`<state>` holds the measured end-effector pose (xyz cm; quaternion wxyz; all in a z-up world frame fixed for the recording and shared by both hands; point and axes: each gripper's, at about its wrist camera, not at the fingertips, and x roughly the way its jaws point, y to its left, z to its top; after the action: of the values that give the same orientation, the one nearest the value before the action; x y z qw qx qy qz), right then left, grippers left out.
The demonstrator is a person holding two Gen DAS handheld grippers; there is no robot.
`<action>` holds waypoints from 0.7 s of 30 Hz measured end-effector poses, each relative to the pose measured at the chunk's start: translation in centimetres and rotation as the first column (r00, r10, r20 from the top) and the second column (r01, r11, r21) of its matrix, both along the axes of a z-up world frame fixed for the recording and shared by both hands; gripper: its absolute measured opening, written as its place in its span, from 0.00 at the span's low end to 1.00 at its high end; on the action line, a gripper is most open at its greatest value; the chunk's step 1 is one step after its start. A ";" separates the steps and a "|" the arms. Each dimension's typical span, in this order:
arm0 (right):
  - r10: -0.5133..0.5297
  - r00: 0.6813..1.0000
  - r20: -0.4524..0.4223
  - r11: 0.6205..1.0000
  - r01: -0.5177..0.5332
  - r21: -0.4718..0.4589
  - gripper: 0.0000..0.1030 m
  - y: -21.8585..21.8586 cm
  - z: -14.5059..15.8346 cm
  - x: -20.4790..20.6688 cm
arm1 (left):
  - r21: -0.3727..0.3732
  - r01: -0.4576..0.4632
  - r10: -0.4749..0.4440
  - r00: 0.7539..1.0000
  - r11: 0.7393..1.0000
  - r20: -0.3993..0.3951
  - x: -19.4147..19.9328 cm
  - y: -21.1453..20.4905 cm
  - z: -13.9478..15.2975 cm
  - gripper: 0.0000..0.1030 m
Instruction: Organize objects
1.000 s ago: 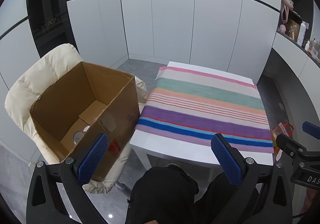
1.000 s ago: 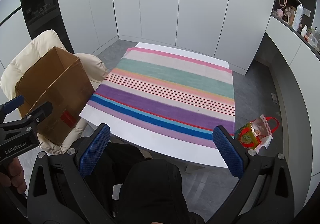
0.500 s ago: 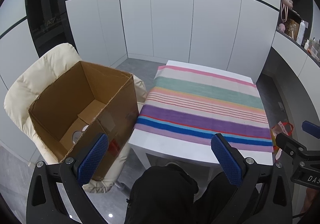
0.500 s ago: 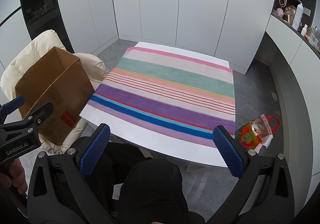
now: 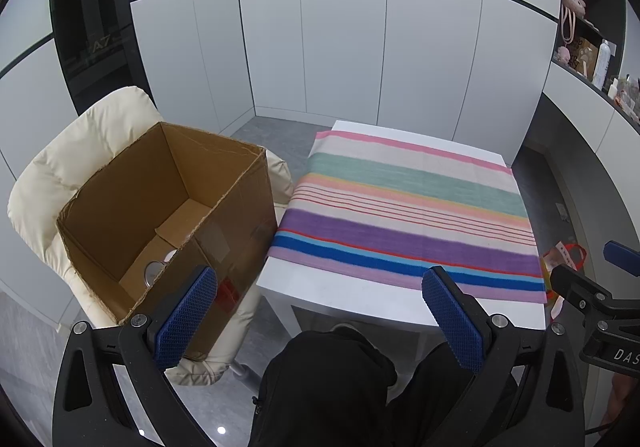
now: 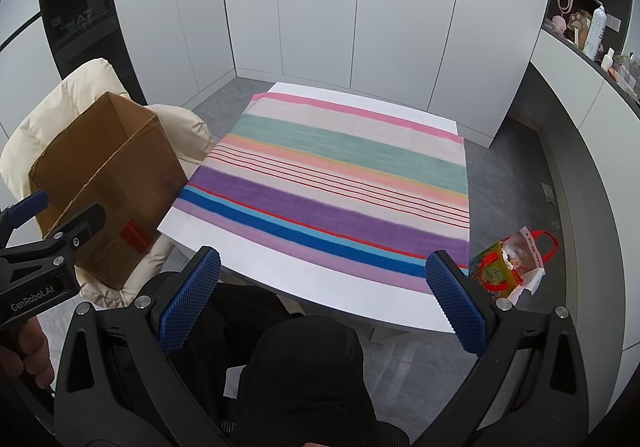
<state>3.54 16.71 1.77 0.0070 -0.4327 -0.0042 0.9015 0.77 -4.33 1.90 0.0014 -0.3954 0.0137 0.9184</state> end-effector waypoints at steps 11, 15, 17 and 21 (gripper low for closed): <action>-0.002 1.000 0.001 1.000 0.002 -0.002 1.00 0.2 -0.1 0.2 | -0.003 0.002 -0.002 1.000 1.000 -0.001 0.0 0.1 0.0 1.00; -0.002 1.000 0.002 1.000 0.002 -0.002 1.00 0.3 -0.1 0.3 | -0.004 0.003 -0.003 1.000 1.000 0.002 0.0 0.1 -0.1 1.00; -0.002 1.000 0.002 1.000 0.002 -0.001 1.00 0.3 -0.2 0.3 | -0.004 0.004 -0.004 1.000 1.000 0.004 0.0 0.1 -0.1 1.00; -0.003 1.000 0.002 1.000 0.003 -0.001 1.00 0.3 -0.1 0.3 | -0.005 0.005 -0.005 1.000 1.000 0.002 0.0 0.1 -0.2 1.00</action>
<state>3.87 17.04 1.64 0.0081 -0.4336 -0.0031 0.9010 0.79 -4.21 1.74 0.0028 -0.3960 0.0173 0.9181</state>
